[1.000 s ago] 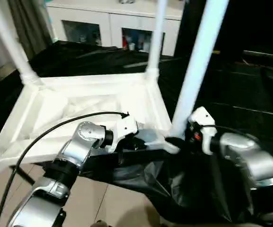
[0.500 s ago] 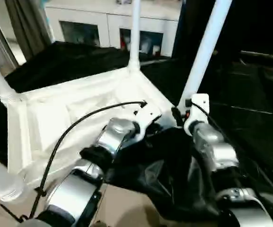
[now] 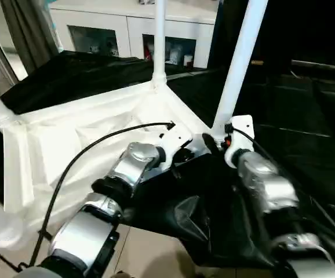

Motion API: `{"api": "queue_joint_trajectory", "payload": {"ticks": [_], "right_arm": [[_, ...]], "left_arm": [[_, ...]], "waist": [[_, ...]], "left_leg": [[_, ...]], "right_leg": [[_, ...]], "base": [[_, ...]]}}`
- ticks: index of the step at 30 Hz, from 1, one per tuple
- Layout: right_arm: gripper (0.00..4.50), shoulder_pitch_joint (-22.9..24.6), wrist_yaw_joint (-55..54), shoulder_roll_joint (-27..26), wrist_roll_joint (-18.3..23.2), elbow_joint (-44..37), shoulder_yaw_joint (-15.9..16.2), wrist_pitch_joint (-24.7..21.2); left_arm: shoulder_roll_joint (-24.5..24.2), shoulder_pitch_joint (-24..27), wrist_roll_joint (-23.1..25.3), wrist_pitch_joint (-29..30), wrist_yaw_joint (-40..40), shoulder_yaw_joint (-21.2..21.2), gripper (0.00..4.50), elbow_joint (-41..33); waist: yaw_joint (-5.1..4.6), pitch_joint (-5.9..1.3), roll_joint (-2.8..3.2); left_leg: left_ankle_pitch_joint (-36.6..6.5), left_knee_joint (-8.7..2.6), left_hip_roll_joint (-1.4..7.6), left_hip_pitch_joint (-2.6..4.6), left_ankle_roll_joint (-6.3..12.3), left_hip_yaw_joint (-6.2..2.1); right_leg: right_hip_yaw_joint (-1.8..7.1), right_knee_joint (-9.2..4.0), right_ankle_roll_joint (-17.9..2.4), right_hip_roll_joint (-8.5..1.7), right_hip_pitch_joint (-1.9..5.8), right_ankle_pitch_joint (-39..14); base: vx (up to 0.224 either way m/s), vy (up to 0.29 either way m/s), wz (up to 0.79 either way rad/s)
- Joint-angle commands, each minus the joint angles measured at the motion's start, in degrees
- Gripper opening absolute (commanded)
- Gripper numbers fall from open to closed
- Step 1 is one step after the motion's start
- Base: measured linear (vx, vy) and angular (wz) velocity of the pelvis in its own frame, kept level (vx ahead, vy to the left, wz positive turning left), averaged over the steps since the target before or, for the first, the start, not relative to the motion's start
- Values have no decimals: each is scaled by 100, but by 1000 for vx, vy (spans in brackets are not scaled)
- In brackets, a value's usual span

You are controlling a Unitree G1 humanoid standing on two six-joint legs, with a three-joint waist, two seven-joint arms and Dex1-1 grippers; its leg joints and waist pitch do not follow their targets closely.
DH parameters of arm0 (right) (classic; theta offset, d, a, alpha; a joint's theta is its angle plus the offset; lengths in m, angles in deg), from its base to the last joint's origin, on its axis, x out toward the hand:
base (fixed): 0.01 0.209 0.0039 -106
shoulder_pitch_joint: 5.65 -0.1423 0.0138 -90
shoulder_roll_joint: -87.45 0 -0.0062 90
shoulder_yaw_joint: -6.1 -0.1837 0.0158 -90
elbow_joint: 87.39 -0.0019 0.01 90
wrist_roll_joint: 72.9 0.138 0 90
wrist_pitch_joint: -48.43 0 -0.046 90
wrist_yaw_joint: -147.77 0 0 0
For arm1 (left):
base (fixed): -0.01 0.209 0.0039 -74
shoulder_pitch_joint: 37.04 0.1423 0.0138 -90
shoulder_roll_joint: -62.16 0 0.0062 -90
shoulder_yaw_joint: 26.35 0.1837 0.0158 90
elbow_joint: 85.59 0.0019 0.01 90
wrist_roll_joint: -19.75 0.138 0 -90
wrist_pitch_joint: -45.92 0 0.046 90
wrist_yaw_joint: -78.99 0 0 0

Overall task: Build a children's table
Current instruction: Rotate leg to tighten

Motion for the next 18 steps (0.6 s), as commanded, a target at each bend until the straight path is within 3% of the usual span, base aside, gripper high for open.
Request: {"api": "queue_joint_trajectory", "payload": {"ticks": [1, 4, 5, 6, 10, 14, 18], "right_arm": [[430, 111, 542, 194, 95, -550, 270, -295], [444, 339, 1244, 753, 209, -1124, 418, -569], [444, 384, 1403, 880, 237, -1234, 451, -616], [444, 526, 1907, 1279, 342, -1573, 574, -727], [444, 719, 2543, 1790, 441, -1990, 699, -801], [444, 797, 2851, 2046, 446, -2159, 730, -821], [444, 894, 3225, 2310, 526, -2352, 913, -941]], "left_arm": [[-22, 27, -192, -406, -362, 3, 0, -413], [-228, 213, -319, -564, -942, 77, 0, -711], [-282, 268, -363, -586, -1106, 94, 0, -804], [-483, 450, -452, -661, -1622, 203, 0, -1114], [-769, 676, -553, -640, -2245, 337, 0, -1544], [-920, 809, -710, -484, -2603, 335, 0, -1911], [-1034, 908, -755, -352, -2767, 344, 0, -2191]], "waist": [[31, -405, -82], [43, -410, -83], [46, -404, -41], [53, -404, -56], [107, -403, -33], [119, -366, -38], [120, -364, -60]], "left_leg": [[-919, -380, 57, 9, 525, 15], [-886, -380, 74, 8, 539, 9], [-917, -383, 83, 20, 530, 7], [-996, -383, 94, 29, 539, 7], [-1070, -383, 118, 54, 509, 16], [-1308, -400, 119, 73, 389, 27], [-1344, -406, 111, 59, 358, 14]], "right_leg": [[235, -409, -732, -282, 388, -1936], [243, -380, -814, -291, 398, -1803], [246, -381, -846, -288, 390, -1792], [256, -365, -930, -295, 395, -1719], [274, -349, -1014, -308, 383, -1717], [279, -401, -962, -304, 332, -2076], [277, -426, -775, -312, 346, -2370]], "base": [[0, 0, 0], [0, 0, 0], [0, 0, 0], [0, 0, 0], [0, 0, 0], [0, 0, 0], [0, 0, 0]]}}
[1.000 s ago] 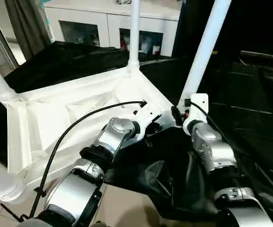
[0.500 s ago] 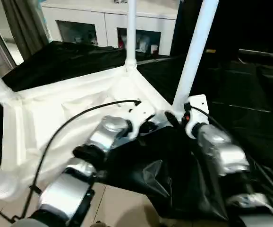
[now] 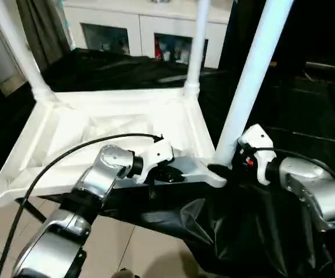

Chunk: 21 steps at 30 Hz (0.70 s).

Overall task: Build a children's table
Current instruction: Rotate leg to tighten

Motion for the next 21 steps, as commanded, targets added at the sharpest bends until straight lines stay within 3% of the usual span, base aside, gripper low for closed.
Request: {"api": "queue_joint_trajectory", "payload": {"ticks": [1, 9, 10, 16, 21], "right_arm": [[444, 52, 125, 89, 36, -151, 96, -107], [427, 4, 149, -14, 2, -56, 143, -128], [398, 0, 155, -15, 18, -51, 147, -130], [355, 27, 181, -32, 54, -61, 147, -142], [314, 62, 187, -78, 46, -43, 152, -125]], "left_arm": [[77, -104, -348, -71, -179, -49, 0, -423], [24, -47, -329, 42, -221, -62, 0, -598], [17, -47, -328, 48, -216, -61, 0, -605], [-10, -23, -318, 89, -220, -64, 0, -666], [-31, 0, -314, 111, -228, -50, 0, -693]], "waist": [[-18, -376, -86], [-25, -391, -82], [-27, -391, -84], [-22, -407, -79], [-22, -410, -85]], "left_leg": [[-1315, -407, 110, 49, 357, 7], [-1161, -401, 106, 22, 350, 0], [-1159, -401, 107, 23, 352, 2], [-1105, -391, 111, 28, 366, 8], [-1136, -390, 110, 33, 350, 10]], "right_leg": [[249, -424, -791, -310, 344, -2351], [245, -394, -820, -299, 347, -2120], [247, -391, -831, -299, 348, -2097], [253, -362, -950, -299, 359, -1873], [252, -370, -927, -304, 358, -1964]], "base": [[0, 0, 0], [0, 0, 0], [0, 0, 0], [0, 0, 0], [0, 0, 0]]}}
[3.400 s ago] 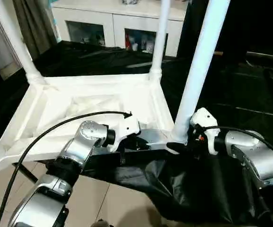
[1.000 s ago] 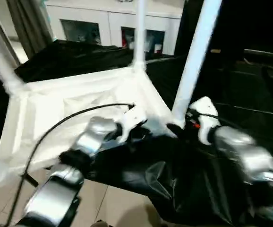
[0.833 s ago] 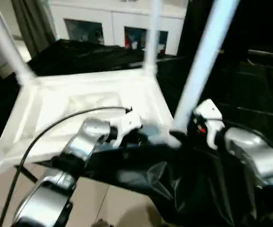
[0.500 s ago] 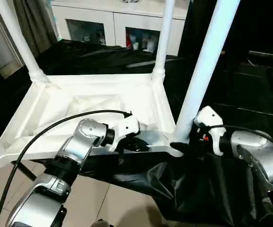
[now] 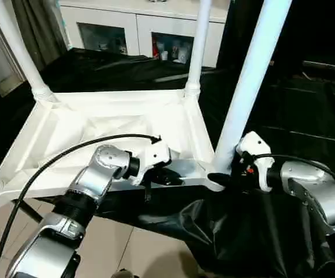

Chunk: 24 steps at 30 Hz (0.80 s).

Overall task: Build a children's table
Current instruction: Rotate leg to tighten

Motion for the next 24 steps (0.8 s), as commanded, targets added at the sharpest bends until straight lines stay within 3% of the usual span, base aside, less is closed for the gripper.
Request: {"api": "queue_joint_trajectory", "payload": {"ticks": [1, 7, 13, 17, 18, 19, 21, 24], "right_arm": [[305, 1, 15, -23, 29, 5, 62, -20], [276, -28, -75, -152, 13, 91, 60, -1], [272, -109, -726, -530, -157, 434, -88, 63], [272, -292, -2043, -1295, -331, 1103, -463, 62], [272, -402, -2782, -1725, -354, 1463, -708, 77], [272, -419, -2884, -1787, -357, 1519, -738, 86], [272, -620, -3901, -2461, -370, 2179, -971, 300], [272, -768, -4337, -2877, -340, 2523, -1000, 487]], "left_arm": [[77, -54, -273, -73, -127, -46, 0, -409], [61, -33, -261, -79, -107, -40, 0, -405], [152, -94, -110, -42, 267, -60, 0, -225], [562, -456, 230, 140, 1517, -196, 0, 532], [770, -664, 332, 221, 2128, -279, 0, 895], [797, -692, 341, 237, 2210, -292, 0, 941], [1174, -1038, 372, 428, 3180, -459, 0, 1494], [1452, -1240, 394, 424, 3670, -468, 0, 1817]], "waist": [[-2, -415, -85], [-9, -426, -92], [-76, -436, -89], [-122, -432, -106], [-133, -441, -105], [-142, -434, -102], [-142, -437, -84], [-115, -438, -72]], "left_leg": [[-1126, -389, 109, 34, 347, 10], [-1067, -382, 105, 26, 338, 9], [-1050, -382, 100, 22, 281, 3], [-1073, -370, 67, 34, 212, 18], [-1063, -369, 52, 46, 150, 16], [-1071, -368, 47, 44, 137, 19], [-1088, -374, 46, 51, 115, 20], [-1069, -380, 48, 69, 138, 13]], "right_leg": [[251, -369, -927, -306, 367, -1969], [250, -363, -904, -306, 369, -1973], [244, -348, -930, -300, 365, -1896], [236, -383, -907, -290, 349, -2033], [230, -394, -860, -292, 343, -2130], [234, -401, -859, -288, 336, -2153], [235, -406, -832, -291, 331, -2136], [237, -411, -849, -290, 340, -1988]], "base": [[0, 0, 0], [0, 0, 0], [0, 0, 0], [0, 0, 0], [0, 0, 0], [0, 0, 0], [0, 0, 0], [0, 0, 0]]}}
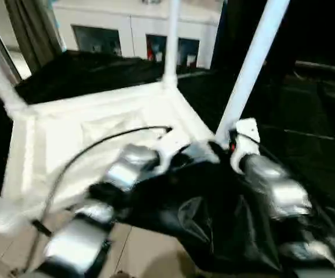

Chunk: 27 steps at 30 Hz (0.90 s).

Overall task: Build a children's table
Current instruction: Rotate leg to tighten

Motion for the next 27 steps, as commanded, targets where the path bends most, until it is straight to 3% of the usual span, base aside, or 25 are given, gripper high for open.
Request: {"api": "queue_joint_trajectory", "payload": {"ticks": [1, 5, 8, 13, 17, 18, 19, 21, 22, 25, 27], "right_arm": [[272, 129, -71, -366, 165, 344, 176, -108], [272, -72, -283, -650, -42, 437, 208, 66], [342, -74, -244, -645, -51, 370, 197, 169], [378, -96, -144, -495, -10, 278, 122, 185], [413, 101, 651, 137, 53, -458, 273, -236], [423, 101, 651, 137, 53, -458, 273, -236], [435, 231, 1148, 546, 112, -861, 334, -508], [445, 285, 1380, 727, 147, -1018, 378, -617], [445, 447, 1964, 1214, 224, -1392, 535, -817], [445, 685, 2707, 1836, 296, -1815, 803, -954], [445, 840, 3101, 2227, 349, -2030, 887, -1031]], "left_arm": [[97, -266, -29, -50, 680, -231, 0, 75], [258, -338, 23, -239, 637, -199, 0, 229], [237, -326, 27, -251, 598, -193, 0, 248], [176, -355, -46, -422, 454, -220, 0, 325], [-60, -172, -80, -489, -25, -151, 0, 52], [-60, -172, -80, -489, -25, -151, 0, 52], [-184, -36, -101, -578, -291, -98, 0, -128], [-233, 17, -111, -615, -397, -76, 0, -202], [-346, 133, -173, -648, -649, -59, 0, -370], [-510, 285, -253, -732, -1071, 16, 0, -649], [-686, 462, -375, -861, -1603, 121, 0, -966]], "waist": [[-7, -423, -52], [-13, -432, -31], [-14, -420, -58], [-40, -416, -74], [-14, -438, -98], [-6, -434, -103], [-5, -435, -114], [21, -445, -93], [34, -428, -87], [56, -423, -88], [71, -415, -59]], "left_leg": [[-1077, -396, 52, 50, 166, 16], [-1093, -406, 50, 40, 204, 5], [-1209, -413, 48, 51, 226, 11], [-1217, -424, 48, 19, 256, -3], [-934, -398, 50, 8, 369, 4], [-823, -387, 55, -2, 480, 16], [-803, -389, 54, -10, 487, 13], [-740, -375, 69, 5, 538, 17], [-780, -380, 70, 3, 539, 18], [-825, -378, 96, 4, 576, 19], [-1016, -389, 105, 29, 513, 15]], "right_leg": [[239, -412, -866, -290, 327, -1937], [235, -389, -902, -284, 351, -1767], [232, -412, -871, -294, 357, -1945], [218, -423, -765, -294, 371, -2119], [238, -365, -857, -284, 400, -1665], [245, -335, -942, -287, 393, -1441], [238, -338, -946, -285, 407, -1464], [249, -322, -993, -282, 412, -1333], [241, -333, -1008, -276, 410, -1396], [260, -323, -1044, -286, 411, -1332], [258, -363, -988, -308, 387, -1676]], "base": [[0, 0, 0], [0, 0, 0], [0, 0, 0], [0, 0, 0], [0, 0, 0], [0, 0, 0], [0, 0, 0], [0, 0, 0], [0, 0, 0], [0, 0, 0], [0, 0, 0]]}}
